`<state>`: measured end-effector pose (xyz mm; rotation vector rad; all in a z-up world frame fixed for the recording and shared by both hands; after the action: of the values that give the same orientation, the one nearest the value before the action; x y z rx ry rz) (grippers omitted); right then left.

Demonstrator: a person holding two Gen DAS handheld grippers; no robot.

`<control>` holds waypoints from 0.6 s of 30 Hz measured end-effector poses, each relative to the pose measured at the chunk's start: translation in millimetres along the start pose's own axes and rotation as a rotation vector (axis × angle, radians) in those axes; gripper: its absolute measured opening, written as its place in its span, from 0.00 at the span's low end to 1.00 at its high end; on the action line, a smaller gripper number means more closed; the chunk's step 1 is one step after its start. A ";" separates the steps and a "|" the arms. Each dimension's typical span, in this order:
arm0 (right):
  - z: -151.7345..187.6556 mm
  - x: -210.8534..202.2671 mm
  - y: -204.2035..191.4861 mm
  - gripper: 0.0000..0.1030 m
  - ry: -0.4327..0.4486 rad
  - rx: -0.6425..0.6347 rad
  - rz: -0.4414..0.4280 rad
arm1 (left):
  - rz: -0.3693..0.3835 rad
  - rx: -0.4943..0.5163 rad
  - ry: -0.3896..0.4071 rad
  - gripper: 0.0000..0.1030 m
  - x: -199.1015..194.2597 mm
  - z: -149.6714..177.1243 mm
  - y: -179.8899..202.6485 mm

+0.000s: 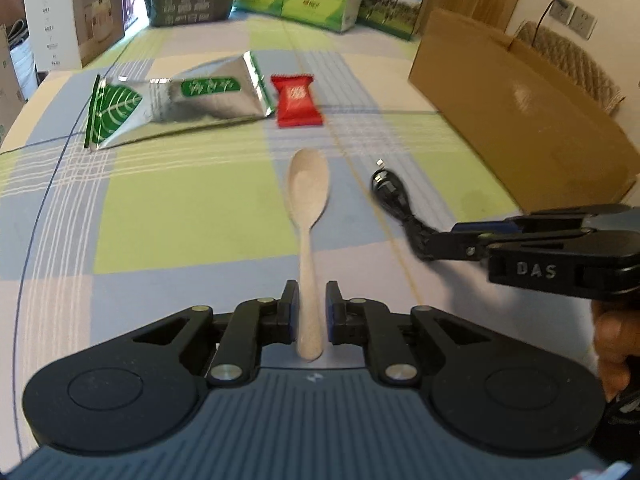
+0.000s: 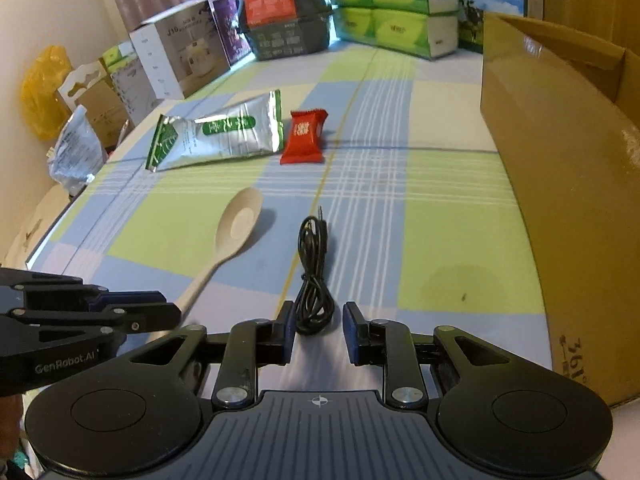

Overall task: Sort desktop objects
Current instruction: 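Grasp the black cable with the right tool while the left grasps the beige spoon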

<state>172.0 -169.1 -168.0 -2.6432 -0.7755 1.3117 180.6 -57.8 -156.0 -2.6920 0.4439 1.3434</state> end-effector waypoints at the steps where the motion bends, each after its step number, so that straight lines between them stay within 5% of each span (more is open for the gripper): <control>1: -2.2 -0.8 -0.7 0.26 0.012 -0.011 0.000 | -0.005 0.002 0.010 0.18 -1.6 -0.1 1.4; 5: -10.6 5.3 -5.7 0.44 0.040 -0.091 0.000 | -0.038 0.002 0.048 0.19 -1.2 -8.0 -3.0; 18: -19.9 42.1 -6.0 0.44 0.013 -0.163 0.014 | -0.083 -0.060 0.075 0.32 13.3 -21.0 -19.5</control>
<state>206.0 -141.0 -184.1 -2.7831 -0.9003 1.2846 210.1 -46.6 -154.7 -2.7839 0.2996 1.2574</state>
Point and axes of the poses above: each gripper's, at about its wrist camera, not at the fingertips, and x roughly the way its jaws point, y to its right, z to its underside, the point moved 9 cm from there along x, roughly the way its jaws point, and after that the axes turned 8 degrees about -z, right-handed, at the moved point
